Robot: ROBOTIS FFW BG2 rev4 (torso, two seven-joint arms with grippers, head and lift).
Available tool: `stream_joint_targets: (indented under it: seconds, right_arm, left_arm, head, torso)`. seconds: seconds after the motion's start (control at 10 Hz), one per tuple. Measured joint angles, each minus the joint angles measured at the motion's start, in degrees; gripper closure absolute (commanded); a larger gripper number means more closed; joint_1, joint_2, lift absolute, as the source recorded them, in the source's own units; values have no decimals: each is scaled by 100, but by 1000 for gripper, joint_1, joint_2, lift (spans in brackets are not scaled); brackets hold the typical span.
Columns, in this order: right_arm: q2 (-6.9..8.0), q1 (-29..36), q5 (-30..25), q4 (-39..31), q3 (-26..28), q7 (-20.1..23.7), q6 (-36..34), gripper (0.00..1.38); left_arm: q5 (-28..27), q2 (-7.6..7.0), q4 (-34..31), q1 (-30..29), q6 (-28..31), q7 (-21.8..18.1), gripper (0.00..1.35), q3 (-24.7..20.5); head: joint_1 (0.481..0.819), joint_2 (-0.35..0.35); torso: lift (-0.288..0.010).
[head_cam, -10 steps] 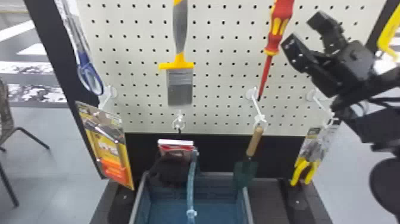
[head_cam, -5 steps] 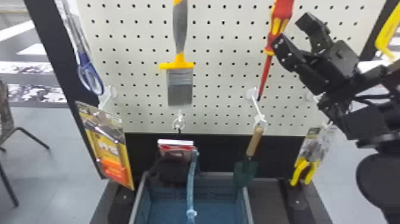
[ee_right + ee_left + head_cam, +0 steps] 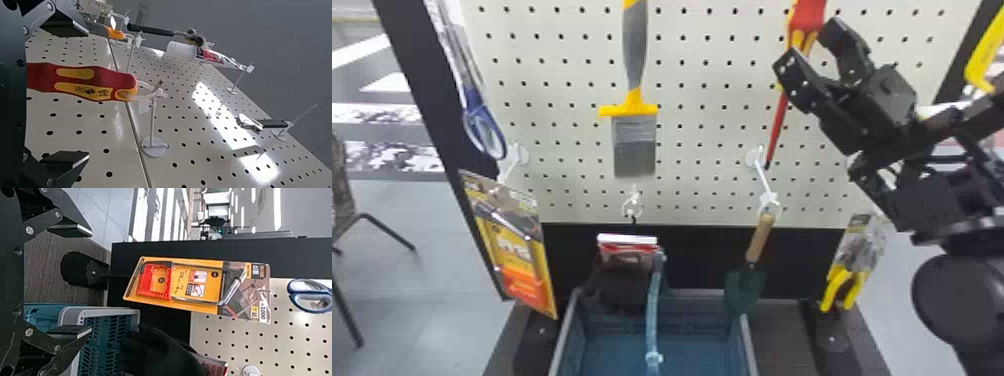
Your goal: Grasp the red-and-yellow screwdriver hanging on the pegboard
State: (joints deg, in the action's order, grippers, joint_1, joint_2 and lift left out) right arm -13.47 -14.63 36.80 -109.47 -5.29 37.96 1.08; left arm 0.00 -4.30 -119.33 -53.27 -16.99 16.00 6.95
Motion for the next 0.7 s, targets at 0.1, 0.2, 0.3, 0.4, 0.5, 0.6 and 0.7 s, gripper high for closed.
stream_joint_targets:
  seconds: [0.1,0.2,0.3,0.4,0.5,0.6,0.7]
  right_arm:
    - [3,0,15,5,-6,-5,7,614]
    - [9,5,28,18,-9,-9,12,815]
    - [14,18,56,30,-21,-14,14,1039]
    - [24,34,101,47,-37,-38,15,1076]
    - [38,56,115,48,-42,-58,15,1148]
    - [50,79,116,42,-43,-75,18,1274]
    - [68,114,97,35,-43,-133,56,1280]
  left_arm:
    - [0,0,0,6,2,0,409,0]
    - [0,0,0,8,3,0,409,0]
    - [0,0,5,8,3,0,409,4]
    - [0,-3,11,8,3,0,409,7]
    - [0,-7,14,8,-3,0,409,8]
    - [0,-9,14,8,-4,0,409,4]
    - [3,-9,14,1,-1,0,409,1]
  head:
    - [549,0]
    - [549,0]
    - [549,0]
    - [549,0]
    - [549,0]
    - [549,0]
    - [549,0]
  torso:
    - [-100]
    - [-100]
    - [-100]
    - [-100]
    - [-100]
    - [-100]
    - [-100]
